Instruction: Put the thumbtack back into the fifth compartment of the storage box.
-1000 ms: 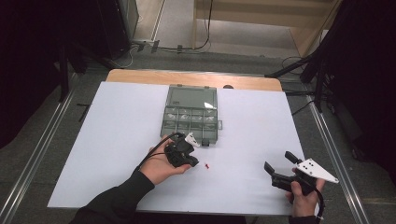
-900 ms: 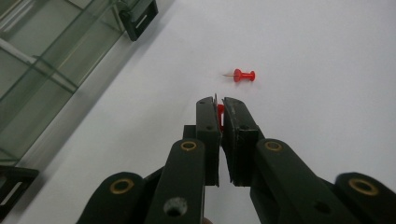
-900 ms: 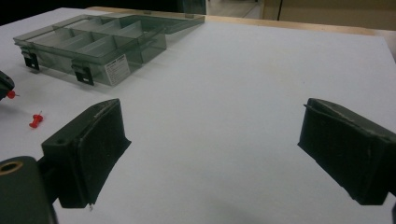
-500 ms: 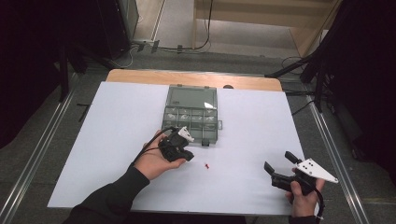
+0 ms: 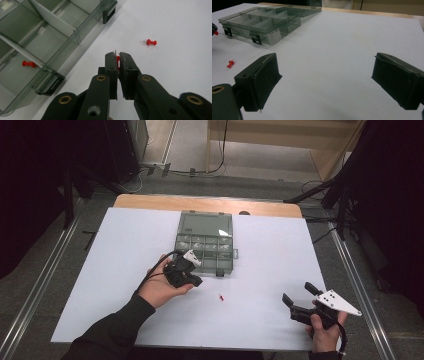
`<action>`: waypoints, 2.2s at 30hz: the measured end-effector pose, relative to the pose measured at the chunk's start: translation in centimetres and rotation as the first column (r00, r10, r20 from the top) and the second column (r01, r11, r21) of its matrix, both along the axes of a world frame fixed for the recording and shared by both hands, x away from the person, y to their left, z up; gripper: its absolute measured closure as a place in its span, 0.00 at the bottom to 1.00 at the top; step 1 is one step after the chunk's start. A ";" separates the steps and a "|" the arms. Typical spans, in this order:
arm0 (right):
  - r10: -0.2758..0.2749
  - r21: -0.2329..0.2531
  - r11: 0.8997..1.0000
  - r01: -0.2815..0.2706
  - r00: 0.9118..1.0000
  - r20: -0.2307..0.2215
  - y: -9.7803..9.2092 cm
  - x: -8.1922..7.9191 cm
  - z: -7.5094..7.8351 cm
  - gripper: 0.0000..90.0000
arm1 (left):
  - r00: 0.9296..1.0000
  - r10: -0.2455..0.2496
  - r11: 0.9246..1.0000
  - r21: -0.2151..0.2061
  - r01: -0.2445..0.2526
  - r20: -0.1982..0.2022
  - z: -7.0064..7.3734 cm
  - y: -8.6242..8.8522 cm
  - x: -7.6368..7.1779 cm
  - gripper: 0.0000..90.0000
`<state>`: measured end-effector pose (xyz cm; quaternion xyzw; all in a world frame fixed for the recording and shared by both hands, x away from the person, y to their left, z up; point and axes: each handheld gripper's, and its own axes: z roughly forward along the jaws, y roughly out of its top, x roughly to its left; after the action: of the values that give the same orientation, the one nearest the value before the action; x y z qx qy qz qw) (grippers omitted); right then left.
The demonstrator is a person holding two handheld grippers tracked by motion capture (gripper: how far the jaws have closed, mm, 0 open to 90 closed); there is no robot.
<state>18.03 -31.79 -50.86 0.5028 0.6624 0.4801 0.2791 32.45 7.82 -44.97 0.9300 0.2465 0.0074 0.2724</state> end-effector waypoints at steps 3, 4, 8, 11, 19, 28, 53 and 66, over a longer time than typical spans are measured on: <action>-0.003 0.002 1.000 0.003 1.000 -0.002 0.0 0.0 0.0 0.08 | 1.000 0.007 1.000 -0.003 -0.007 0.003 0.2 0.2 0.1 0.94; -0.003 0.003 1.000 0.003 1.000 -0.003 0.0 0.0 0.0 0.08 | 1.000 0.007 1.000 -0.003 -0.006 0.009 0.3 0.3 0.2 0.94; -0.002 -0.001 1.000 0.002 1.000 -0.002 0.0 0.0 0.0 0.08 | 1.000 0.019 1.000 -0.006 -0.019 0.014 0.6 0.6 0.5 0.94; -0.002 0.000 1.000 0.002 1.000 -0.002 0.0 0.0 0.0 0.08 | 0.999 0.029 1.000 -0.004 -0.029 0.015 0.7 0.9 0.7 0.94; -0.002 0.000 1.000 0.002 1.000 -0.003 0.0 0.0 0.0 0.08 | 0.998 0.051 0.999 -0.009 -0.051 0.029 1.0 1.5 1.2 0.94; -0.003 0.003 1.000 0.003 1.000 -0.006 0.0 0.0 0.0 0.08 | 0.997 0.066 0.998 -0.003 -0.066 0.041 1.3 1.9 1.9 0.94; -0.004 0.000 1.000 0.004 1.000 -0.008 0.0 0.0 -0.1 0.08 | 0.991 0.119 0.993 0.017 -0.120 0.059 2.0 3.4 4.4 0.94; -0.005 0.001 1.000 0.005 1.000 -0.006 0.0 0.0 -0.1 0.08 | 0.986 0.154 0.987 0.026 -0.155 0.062 2.0 3.8 5.8 0.94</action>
<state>17.99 -31.82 -50.93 0.5062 0.6616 0.4783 0.2780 38.30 11.65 -43.02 0.9116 0.3095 0.0600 0.2636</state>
